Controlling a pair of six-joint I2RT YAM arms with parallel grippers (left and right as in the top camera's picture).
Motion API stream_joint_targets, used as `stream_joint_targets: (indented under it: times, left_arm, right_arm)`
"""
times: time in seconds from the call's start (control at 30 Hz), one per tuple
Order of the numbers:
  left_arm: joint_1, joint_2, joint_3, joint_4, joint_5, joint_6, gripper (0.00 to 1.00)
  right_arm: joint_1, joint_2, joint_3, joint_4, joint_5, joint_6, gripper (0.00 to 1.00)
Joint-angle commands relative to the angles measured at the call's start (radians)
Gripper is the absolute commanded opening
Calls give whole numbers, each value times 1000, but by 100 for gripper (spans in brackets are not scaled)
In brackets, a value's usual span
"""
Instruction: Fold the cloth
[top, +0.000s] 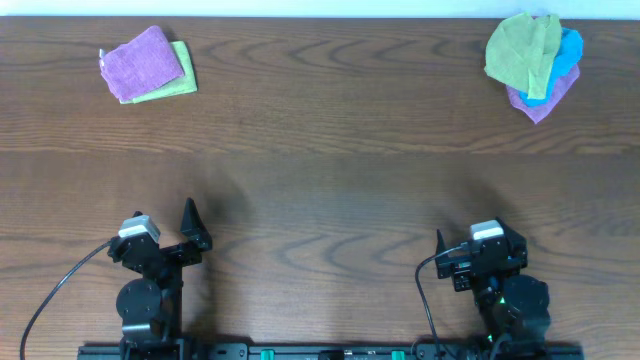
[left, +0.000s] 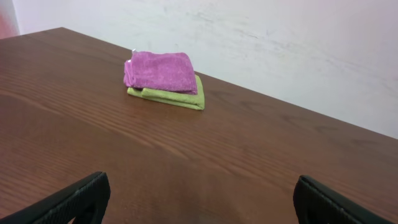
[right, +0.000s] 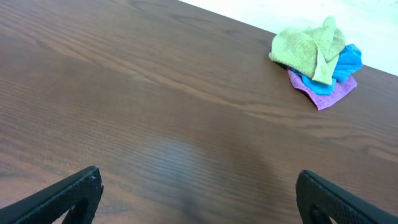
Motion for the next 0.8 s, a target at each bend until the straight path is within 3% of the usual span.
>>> stream_joint_targets:
  times: [0.0, 0.53, 0.67, 0.77]
  left_arm:
    - [-5, -7, -37, -13, -7, 12, 95]
    - [-5, -7, -37, -13, -7, 12, 95]
    - [-5, -7, -37, -13, -7, 12, 95]
    - [-5, -7, -37, -13, -7, 12, 95]
  right_arm:
    - [-10, -10, -13, -2, 6, -6, 99]
    - [-10, -10, -13, -1, 6, -6, 99]
    - [-10, -10, -14, 108, 6, -6, 99]
    - [-10, -10, -13, 284, 7, 4, 99]
